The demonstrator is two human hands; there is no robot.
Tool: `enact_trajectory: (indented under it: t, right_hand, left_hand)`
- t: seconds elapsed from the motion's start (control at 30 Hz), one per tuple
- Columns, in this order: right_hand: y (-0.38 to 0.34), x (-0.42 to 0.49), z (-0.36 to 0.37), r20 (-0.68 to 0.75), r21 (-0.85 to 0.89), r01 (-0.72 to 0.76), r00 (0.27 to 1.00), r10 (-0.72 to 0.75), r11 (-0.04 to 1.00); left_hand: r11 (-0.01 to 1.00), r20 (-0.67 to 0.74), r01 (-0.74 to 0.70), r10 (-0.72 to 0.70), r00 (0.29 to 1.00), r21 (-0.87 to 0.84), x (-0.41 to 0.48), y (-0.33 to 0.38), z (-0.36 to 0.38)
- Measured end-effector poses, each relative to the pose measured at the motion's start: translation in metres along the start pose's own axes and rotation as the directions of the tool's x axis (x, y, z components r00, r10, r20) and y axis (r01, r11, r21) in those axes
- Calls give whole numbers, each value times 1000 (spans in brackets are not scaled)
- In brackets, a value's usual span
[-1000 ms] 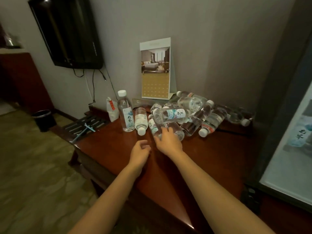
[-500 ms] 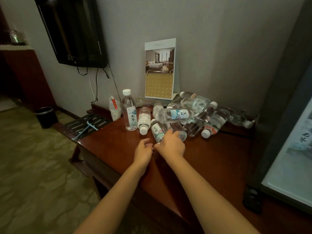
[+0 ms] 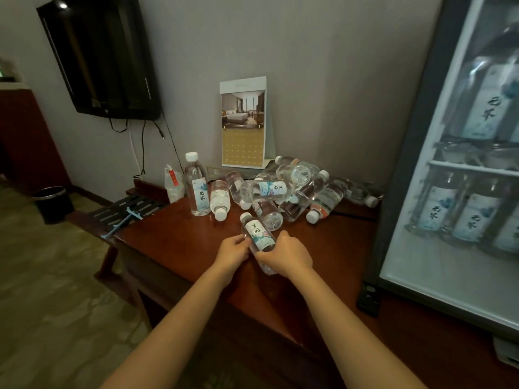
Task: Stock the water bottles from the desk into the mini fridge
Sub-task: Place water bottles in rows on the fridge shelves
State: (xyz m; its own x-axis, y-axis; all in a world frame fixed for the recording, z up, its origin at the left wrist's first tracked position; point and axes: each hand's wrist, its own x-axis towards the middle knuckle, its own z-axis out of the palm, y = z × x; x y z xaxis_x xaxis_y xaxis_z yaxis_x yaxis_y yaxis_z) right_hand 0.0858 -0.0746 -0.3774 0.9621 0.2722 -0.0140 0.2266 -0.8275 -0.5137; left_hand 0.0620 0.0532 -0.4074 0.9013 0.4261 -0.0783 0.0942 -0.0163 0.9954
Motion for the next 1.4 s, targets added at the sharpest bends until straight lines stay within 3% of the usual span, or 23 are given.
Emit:
enact_trajectory:
  t: [0.27, 0.4, 0.53, 0.67, 0.8, 0.93, 1.13, 1.4]
  right_hand:
    - [53, -34, -34, 103, 127, 21, 994, -34, 992]
    - [78, -56, -43, 72, 185, 57, 995, -71, 981]
    - [93, -78, -46, 34, 265, 124, 990, -138, 956]
    - [101, -95, -44, -20, 332, 165, 986, -168, 929]
    - [110, -111, -48, -82, 502, 228, 973, -217, 834]
    - [122, -125, -65, -248, 538, 314, 946, -210, 782]
    - [155, -141, -97, -449, 507, 351, 887, -106, 787]
    - [225, -144, -133, -618, 521, 238, 768, 170, 820]
  left_hand:
    - [988, 125, 122, -109, 986, -98, -28, 11, 23]
    - [994, 267, 87, -68, 961, -61, -46, 9, 40]
    - [981, 311, 43, 17, 950, -187, -68, 10, 62]
    - [967, 262, -148, 201, 944, -206, -90, 15, 78]
    - [916, 334, -391, 398, 854, -91, -111, 26, 88]
    - [858, 366, -486, 510, 778, -163, -127, 39, 103]
    - [804, 437, -562, 584, 684, -195, -140, 52, 155]
    - [783, 612, -609, 546, 571, -130, -141, 67, 262]
